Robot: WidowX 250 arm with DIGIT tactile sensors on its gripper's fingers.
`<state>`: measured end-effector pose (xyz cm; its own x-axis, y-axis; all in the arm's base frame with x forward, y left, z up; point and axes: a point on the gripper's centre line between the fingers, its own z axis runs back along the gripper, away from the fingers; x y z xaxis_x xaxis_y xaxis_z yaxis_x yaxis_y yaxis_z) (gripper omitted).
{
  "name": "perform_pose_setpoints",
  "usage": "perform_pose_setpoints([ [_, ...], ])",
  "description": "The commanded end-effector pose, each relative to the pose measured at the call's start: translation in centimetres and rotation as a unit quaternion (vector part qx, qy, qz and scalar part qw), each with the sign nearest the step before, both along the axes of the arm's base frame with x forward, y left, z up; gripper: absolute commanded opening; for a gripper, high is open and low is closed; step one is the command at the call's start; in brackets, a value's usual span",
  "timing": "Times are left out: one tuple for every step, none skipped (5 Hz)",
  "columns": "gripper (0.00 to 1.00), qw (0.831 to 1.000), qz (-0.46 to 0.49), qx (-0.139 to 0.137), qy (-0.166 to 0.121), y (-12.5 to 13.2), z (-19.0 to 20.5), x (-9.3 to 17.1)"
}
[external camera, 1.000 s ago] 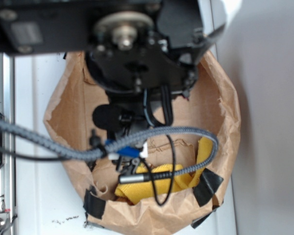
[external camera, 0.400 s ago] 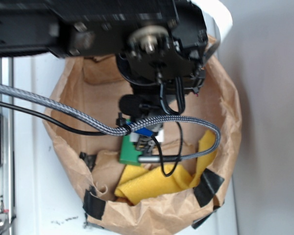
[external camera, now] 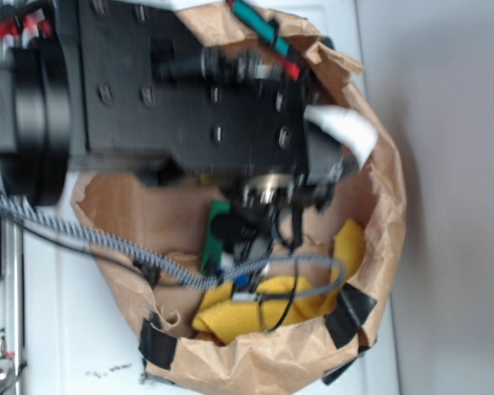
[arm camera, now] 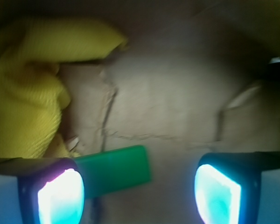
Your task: Grab the yellow cloth.
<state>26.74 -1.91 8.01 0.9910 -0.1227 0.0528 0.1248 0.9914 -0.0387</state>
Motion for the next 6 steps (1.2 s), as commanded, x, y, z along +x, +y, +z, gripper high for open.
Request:
perform_pose_setpoints([
  [1.0, 0.99, 0.005, -0.137, -0.019, -3.9, -0.6, 2.8],
  [1.0, 0.991, 0.01, -0.134, -0.026, -5.1, -1.3, 3.7],
  [1.0, 0.992, 0.009, -0.122, -0.023, -6.1, -2.2, 4.4],
  [0.0, 0.995, 0.036, -0.095, -0.023, -6.1, -3.1, 5.0],
  [0.0, 0.995, 0.057, -0.071, -0.033, -5.7, -3.2, 4.9],
  [0.0, 0.996, 0.068, -0.046, -0.045, -5.6, -3.4, 4.5],
])
